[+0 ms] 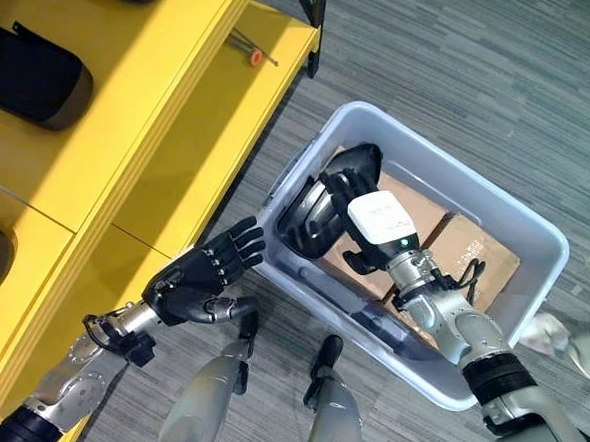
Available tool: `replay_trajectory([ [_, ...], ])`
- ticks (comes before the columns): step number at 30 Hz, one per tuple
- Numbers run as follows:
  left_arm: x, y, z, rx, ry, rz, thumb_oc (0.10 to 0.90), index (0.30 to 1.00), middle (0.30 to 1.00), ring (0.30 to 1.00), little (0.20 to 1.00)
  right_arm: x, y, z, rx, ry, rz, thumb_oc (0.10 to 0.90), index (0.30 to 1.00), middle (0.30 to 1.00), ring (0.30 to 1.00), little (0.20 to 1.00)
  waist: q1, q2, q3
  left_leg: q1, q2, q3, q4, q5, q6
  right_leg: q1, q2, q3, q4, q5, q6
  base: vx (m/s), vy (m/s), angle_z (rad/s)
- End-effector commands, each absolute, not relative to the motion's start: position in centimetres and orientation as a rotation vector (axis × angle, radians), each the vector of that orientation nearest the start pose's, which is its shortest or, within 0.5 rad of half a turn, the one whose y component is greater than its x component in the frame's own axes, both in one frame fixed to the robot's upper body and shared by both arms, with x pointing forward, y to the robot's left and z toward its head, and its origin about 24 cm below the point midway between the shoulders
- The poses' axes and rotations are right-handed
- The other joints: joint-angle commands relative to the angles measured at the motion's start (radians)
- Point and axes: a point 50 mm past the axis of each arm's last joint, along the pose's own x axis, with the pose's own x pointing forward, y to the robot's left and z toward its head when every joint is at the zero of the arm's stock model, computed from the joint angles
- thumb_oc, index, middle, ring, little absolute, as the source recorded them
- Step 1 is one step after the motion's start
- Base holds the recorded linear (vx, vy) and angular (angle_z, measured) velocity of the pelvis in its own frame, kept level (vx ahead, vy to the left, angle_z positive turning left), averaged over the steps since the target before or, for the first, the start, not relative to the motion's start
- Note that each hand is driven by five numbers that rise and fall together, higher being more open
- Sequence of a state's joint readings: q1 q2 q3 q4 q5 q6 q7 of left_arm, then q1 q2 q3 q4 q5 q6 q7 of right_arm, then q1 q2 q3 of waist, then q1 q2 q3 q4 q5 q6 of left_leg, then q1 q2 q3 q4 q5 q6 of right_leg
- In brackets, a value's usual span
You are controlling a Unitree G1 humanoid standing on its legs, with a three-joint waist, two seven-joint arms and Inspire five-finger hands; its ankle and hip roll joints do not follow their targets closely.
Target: Move parts from the plastic box to the shelf.
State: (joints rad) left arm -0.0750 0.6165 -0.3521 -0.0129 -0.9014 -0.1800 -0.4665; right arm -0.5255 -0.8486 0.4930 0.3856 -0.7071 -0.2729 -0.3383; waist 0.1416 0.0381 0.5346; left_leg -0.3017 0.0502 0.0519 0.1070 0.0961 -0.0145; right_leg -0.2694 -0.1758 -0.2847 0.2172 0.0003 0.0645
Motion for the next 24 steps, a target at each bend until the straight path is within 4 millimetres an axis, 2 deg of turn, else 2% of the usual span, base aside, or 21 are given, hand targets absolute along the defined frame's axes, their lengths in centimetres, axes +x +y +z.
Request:
replay_trajectory([
  [1,23.7,15.4,10.4,-0.330,-0.243,-0.867,0.900,1.000,1.000,1.000,1.000,33.4,-22.3,17.2,-1.656,-0.657,0.076,0.900,1.000,1.000,1.000,1.000,0.002,0.019,-0.034,-0.040,0.010,0.012,0.063,-0.067,-0.019,0.033,0.030,0.038,0.124,-0.157,-0.016,-0.08,-0.019,0.03],
  [7,24.1,15.0,10.8,-0.314,-0.254,-0.882,0.900,1.000,1.000,1.000,1.000,34.7,-23.4,17.1,-1.716,-0.554,0.046,0.900,1.000,1.000,1.000,1.000,0.016,0.034,-0.015,-0.053,0.002,0.013,0.053,-0.061,-0.014,-0.002,0.030,0.031,0.158,-0.164,-0.017,-0.07,-0.010,0.02],
  [12,24.1,15.0,10.7,-0.313,-0.257,-0.873,0.900,1.000,1.000,1.000,1.000,35.2,-23.9,17.7,-1.729,-0.587,-0.038,0.900,1.000,1.000,1.000,1.000,0.029,0.049,-0.015,-0.066,-0.001,0.007,0.044,-0.053,-0.012,-0.030,0.031,0.022,0.203,-0.181,-0.025,0.00,0.000,0.00],
  [17,23.8,15.1,10.5,-0.320,-0.264,-0.892,0.900,1.000,1.000,1.000,1.000,34.5,-24.0,18.3,-1.692,-0.739,-0.180,0.900,1.000,1.000,1.000,1.000,0.022,0.058,-0.015,-0.039,-0.006,0.008,-0.002,-0.041,-0.011,-0.019,0.040,0.021,0.193,-0.184,-0.021,-0.02,-0.006,0.03],
  [24,23.4,15.0,10.5,-0.333,-0.270,-0.898,0.900,1.000,1.000,1.000,1.000,32.5,-22.8,18.5,-1.617,-0.940,-0.230,0.900,1.000,1.000,1.000,1.000,-0.014,0.048,-0.033,0.005,0.001,0.029,-0.018,-0.050,-0.012,0.013,0.043,0.034,0.141,-0.164,-0.014,0.00,0.002,0.00],
])
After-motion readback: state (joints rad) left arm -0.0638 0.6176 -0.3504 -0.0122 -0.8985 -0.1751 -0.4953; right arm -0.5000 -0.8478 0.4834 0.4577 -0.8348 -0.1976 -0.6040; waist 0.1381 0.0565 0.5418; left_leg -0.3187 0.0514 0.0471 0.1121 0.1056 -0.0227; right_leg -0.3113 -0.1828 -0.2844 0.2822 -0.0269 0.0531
